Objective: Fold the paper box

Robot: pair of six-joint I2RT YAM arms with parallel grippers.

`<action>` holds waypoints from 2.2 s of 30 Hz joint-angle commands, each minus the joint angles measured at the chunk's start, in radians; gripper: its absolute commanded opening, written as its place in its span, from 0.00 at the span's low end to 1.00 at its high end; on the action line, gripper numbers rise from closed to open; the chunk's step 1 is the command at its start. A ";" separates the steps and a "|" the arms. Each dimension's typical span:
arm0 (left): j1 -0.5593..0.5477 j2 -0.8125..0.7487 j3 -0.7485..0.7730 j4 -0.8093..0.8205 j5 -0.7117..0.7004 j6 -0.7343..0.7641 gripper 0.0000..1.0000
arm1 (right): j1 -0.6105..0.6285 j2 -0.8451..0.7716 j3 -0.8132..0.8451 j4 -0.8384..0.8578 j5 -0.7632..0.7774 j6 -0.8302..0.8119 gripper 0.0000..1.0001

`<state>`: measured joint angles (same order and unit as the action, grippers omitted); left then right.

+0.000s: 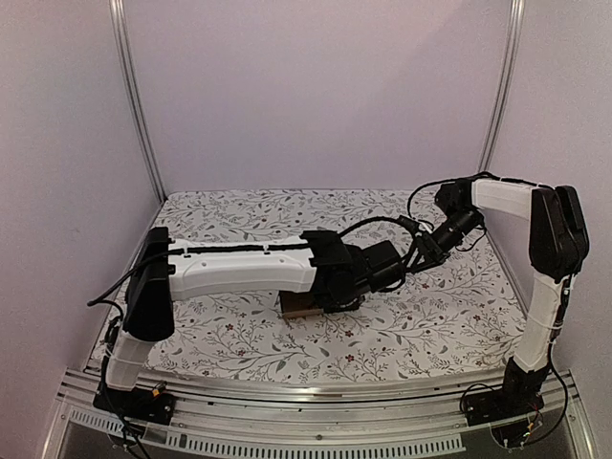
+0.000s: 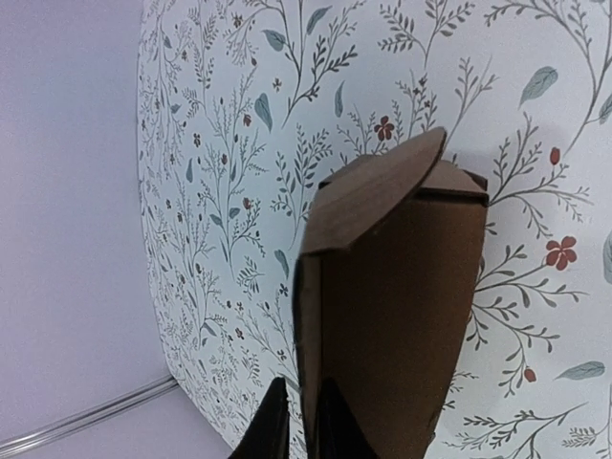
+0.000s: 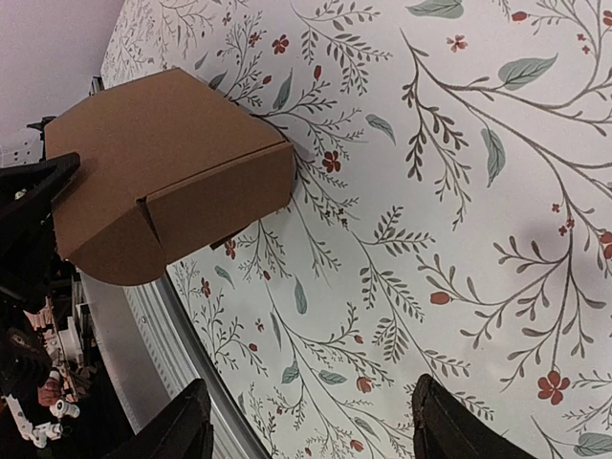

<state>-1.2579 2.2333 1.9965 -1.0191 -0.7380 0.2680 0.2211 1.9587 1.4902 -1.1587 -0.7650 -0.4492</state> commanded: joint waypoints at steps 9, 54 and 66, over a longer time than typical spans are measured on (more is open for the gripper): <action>0.091 -0.014 -0.006 0.078 0.079 0.021 0.17 | -0.006 -0.008 -0.011 0.009 -0.005 0.003 0.70; 0.221 -0.797 -0.802 0.427 0.184 -0.738 0.47 | 0.237 -0.534 -0.216 0.529 0.537 0.272 0.63; 0.232 -0.720 -0.869 0.469 0.235 -0.876 0.53 | 0.420 -0.281 -0.101 0.423 0.551 0.357 0.52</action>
<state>-1.0363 1.4647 1.1011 -0.5629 -0.5217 -0.5438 0.5896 1.6386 1.3392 -0.6964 -0.2466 -0.1246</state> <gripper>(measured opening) 0.547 0.526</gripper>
